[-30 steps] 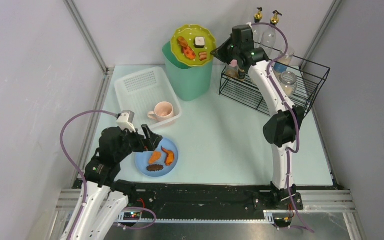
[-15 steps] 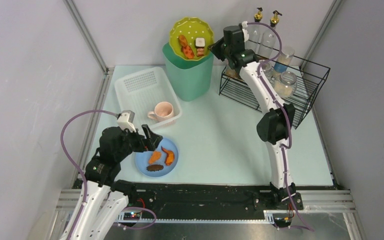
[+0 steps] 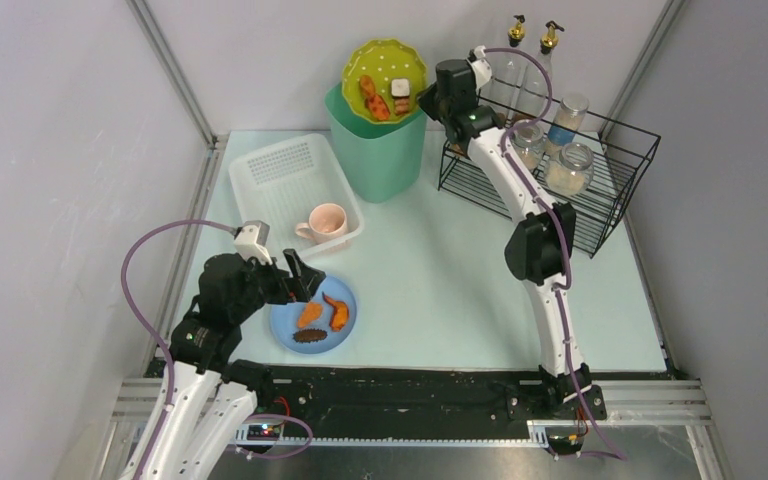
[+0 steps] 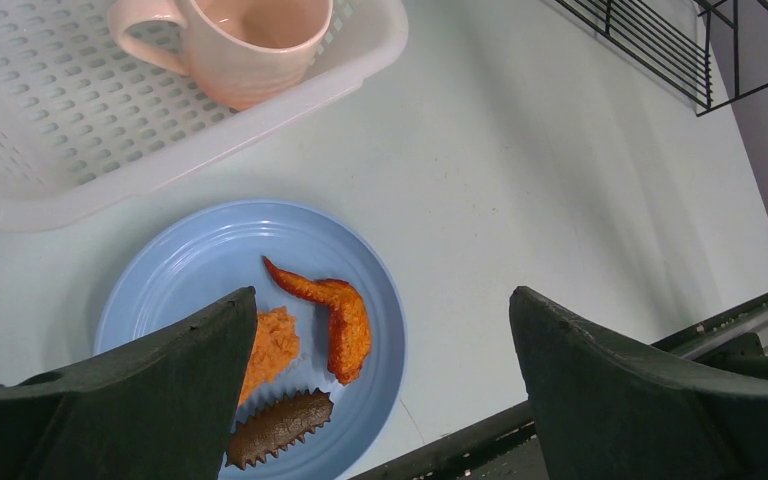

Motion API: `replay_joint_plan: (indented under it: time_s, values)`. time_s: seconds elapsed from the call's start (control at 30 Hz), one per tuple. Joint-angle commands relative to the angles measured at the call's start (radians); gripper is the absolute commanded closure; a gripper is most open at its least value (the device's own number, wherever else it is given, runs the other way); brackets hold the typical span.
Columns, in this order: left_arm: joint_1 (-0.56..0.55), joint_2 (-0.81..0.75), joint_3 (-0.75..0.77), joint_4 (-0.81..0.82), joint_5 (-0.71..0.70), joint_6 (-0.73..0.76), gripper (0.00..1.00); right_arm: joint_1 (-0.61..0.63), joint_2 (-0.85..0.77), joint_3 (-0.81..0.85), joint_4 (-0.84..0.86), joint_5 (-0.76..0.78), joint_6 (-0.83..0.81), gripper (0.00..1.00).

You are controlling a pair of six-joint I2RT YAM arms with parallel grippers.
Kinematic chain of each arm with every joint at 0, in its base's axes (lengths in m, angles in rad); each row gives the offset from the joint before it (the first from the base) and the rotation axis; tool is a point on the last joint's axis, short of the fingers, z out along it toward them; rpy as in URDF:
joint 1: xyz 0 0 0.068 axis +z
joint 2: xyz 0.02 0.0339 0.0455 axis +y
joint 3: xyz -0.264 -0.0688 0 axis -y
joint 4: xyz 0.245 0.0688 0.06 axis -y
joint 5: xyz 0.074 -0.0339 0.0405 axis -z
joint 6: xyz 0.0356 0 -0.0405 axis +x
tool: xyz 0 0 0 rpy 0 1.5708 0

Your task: Clear the kitchen counter

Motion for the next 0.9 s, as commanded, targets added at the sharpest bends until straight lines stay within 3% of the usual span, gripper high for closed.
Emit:
replay_joint_plan:
  time_s: [0.0, 0.87]
  values:
    - [-0.001, 0.001, -0.004, 0.031, 0.005, 0.011, 0.0, 0.012, -0.043, 0.09, 0.281, 0.064, -0.059, 1.0]
    - [0.001, 0.021, -0.004, 0.031, 0.008, 0.009, 0.0, 0.108, -0.044, 0.036, 0.629, 0.297, -0.825, 1.0]
